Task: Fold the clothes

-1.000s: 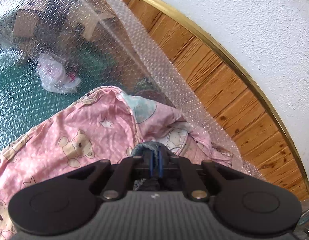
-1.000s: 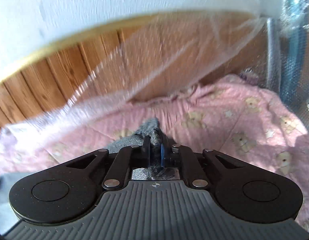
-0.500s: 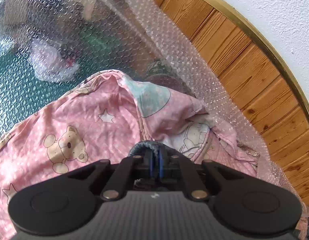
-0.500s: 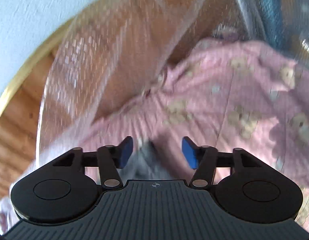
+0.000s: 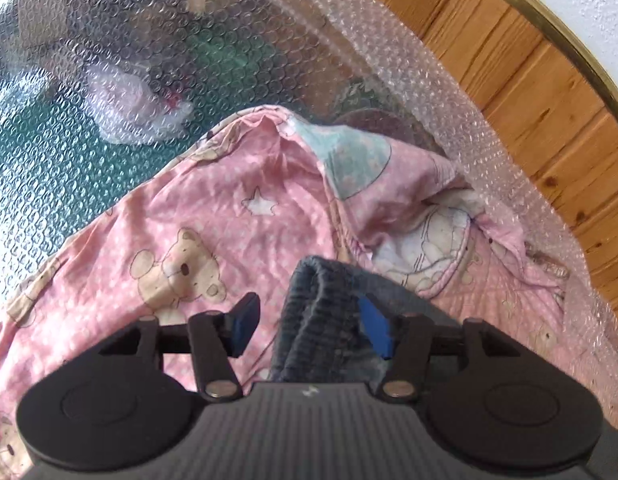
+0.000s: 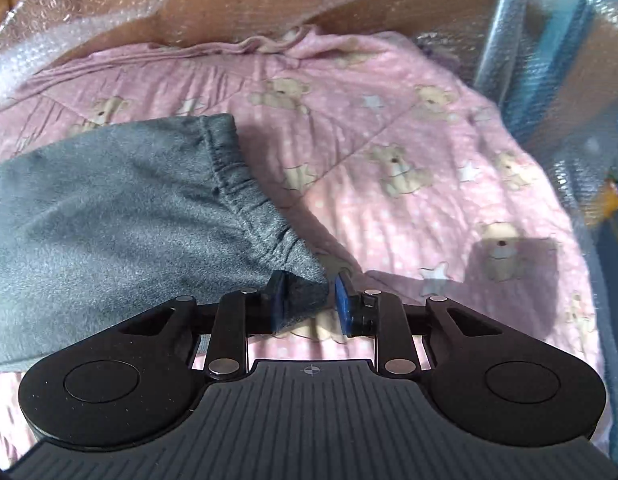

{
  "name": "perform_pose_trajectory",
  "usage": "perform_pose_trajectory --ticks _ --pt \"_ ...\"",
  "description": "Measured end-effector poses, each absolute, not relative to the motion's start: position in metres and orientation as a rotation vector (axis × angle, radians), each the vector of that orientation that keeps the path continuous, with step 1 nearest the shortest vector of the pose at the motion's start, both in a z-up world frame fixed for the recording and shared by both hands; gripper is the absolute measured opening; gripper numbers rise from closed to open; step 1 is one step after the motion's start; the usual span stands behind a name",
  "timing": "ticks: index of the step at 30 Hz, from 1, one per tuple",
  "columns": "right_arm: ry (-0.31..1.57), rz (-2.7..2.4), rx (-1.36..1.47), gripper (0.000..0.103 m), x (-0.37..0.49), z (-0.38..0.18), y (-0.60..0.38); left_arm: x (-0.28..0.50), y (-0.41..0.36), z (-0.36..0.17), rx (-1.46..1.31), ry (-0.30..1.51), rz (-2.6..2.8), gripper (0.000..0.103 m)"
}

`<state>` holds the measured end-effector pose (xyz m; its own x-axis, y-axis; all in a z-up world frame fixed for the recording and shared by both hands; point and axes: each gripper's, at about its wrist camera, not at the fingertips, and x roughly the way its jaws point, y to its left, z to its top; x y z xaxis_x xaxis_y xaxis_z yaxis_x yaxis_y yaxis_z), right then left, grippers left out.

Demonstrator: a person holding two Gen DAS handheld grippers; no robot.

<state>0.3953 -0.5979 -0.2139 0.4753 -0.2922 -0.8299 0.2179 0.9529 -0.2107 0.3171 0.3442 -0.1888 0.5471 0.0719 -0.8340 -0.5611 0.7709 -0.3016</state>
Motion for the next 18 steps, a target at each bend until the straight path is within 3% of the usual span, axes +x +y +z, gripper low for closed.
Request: perform_pose_trajectory --ticks 1,4,7,12,18 --pt "1.024 -0.324 -0.09 0.025 0.393 -0.212 -0.597 0.308 0.342 -0.187 -0.582 0.939 0.38 0.057" --pt "0.998 -0.381 -0.098 0.043 0.384 -0.2 -0.592 0.269 0.338 -0.179 -0.562 0.959 0.348 0.061" --pt "0.932 -0.377 0.063 0.05 0.367 -0.18 -0.596 0.221 0.333 -0.18 -0.567 1.01 0.301 0.064" --pt "0.907 -0.34 0.226 0.054 0.323 -0.166 -0.576 0.152 0.32 -0.197 -0.498 1.12 0.244 0.064" --pt "0.925 -0.3 0.258 0.06 0.229 -0.154 -0.519 0.107 0.321 -0.212 -0.472 1.095 0.222 0.064"
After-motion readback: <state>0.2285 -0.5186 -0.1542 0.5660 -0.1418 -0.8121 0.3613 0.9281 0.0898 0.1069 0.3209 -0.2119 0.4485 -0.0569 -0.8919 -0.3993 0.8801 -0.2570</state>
